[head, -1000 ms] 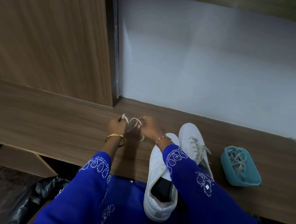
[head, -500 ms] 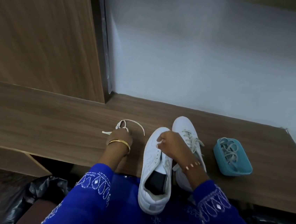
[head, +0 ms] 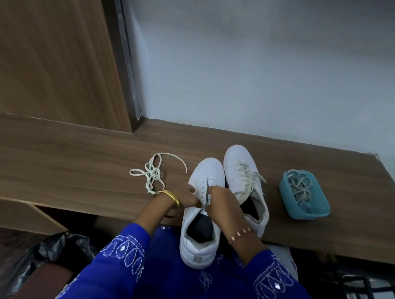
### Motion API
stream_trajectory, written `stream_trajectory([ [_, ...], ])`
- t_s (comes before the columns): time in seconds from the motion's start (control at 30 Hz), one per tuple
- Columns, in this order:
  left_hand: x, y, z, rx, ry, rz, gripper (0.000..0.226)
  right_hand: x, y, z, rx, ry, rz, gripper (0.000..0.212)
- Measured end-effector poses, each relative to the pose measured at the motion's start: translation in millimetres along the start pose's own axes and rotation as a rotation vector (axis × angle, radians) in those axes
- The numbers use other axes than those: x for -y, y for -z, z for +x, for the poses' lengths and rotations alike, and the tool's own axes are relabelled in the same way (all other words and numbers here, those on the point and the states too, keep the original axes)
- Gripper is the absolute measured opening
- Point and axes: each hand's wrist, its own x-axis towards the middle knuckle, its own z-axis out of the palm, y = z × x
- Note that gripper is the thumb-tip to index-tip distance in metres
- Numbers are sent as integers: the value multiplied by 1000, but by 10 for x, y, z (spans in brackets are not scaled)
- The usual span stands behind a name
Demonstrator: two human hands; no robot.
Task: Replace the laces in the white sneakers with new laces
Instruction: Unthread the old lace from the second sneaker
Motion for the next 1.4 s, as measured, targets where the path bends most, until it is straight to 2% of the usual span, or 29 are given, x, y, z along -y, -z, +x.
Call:
stream_trajectory([
  [0.07, 6, 26, -2, -7, -44, 15, 48, 32, 13, 86, -32, -13, 33, 24],
  [0.17, 61, 62, 25, -92, -62, 41, 11, 95, 89, 240, -80, 31, 49, 33],
  [0.27, 162, 90, 142, -227, -80, 9, 21, 153, 151, 414, -135, 53, 74, 33],
  [0.37, 229, 165, 239, -293, -101, -60, 28, 208, 167, 577, -151, 51, 133, 30],
  [0.43, 257, 235, 259, -308, -107, -78, 35, 244, 161, 653, -164, 57, 167, 31],
  [0.63, 285, 254, 299, -307, -107, -80, 30, 199, 171, 658, -151, 66, 283, 27],
  [0.7, 222, 187, 285, -415, -144, -98, 37, 104, 251, 548, -252, 39, 387, 26],
  [0.8, 3, 14, 165, -644, -312, -150, 42, -166, 413, 290, -522, 16, 478, 22],
  [0.9, -289, -225, 55, -599, -494, -215, 43, -565, 451, 88, -710, -169, 530, 20],
  [1.0, -492, -480, 109, -404, -534, -253, 46, -915, 322, -1, -609, -362, 529, 16],
  [1.1, -611, -658, 191, -285, -476, -228, 49, -1027, 171, -105, -447, -330, 558, 22],
  [1.27, -580, -737, 243, -307, -476, -207, 58, -950, 115, -173, -427, -297, 520, 28],
  [1.4, -455, -708, 200, -357, -444, -213, 60, -887, 113, -217, -350, -256, 475, 33],
])
